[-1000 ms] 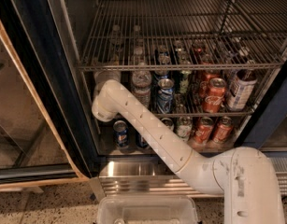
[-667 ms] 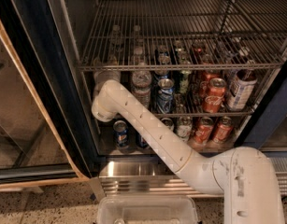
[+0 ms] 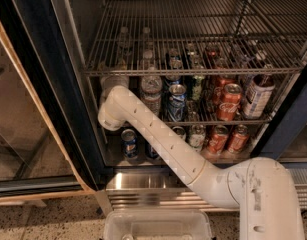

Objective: Pick water bottle from middle shelf of fridge

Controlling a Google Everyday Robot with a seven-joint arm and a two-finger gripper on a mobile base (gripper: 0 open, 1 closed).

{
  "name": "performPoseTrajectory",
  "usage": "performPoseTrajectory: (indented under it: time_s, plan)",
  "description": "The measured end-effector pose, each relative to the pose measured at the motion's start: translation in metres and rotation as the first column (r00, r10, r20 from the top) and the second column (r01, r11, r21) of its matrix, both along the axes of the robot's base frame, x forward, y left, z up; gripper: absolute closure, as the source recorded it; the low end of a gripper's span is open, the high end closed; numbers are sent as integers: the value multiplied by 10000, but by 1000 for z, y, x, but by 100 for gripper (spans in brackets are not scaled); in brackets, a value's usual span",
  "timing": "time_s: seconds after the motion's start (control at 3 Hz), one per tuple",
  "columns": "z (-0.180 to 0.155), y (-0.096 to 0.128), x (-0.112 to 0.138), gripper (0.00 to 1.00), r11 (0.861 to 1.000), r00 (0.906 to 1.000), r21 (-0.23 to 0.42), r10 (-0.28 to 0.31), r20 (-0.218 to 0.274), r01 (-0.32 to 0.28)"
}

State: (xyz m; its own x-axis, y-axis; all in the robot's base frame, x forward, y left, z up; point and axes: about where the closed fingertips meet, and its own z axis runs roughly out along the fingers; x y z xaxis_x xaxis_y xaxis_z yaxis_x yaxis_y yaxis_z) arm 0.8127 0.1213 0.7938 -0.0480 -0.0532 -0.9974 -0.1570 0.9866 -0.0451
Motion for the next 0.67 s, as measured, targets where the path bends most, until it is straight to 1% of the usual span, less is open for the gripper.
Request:
performPoseTrajectory:
  time_s: [0.33, 0.67]
  plan:
    - [0, 0, 0, 50, 10000, 10000, 0, 0, 0, 0]
    - [-2, 0, 7, 52, 9997, 9996, 97, -246, 136, 244]
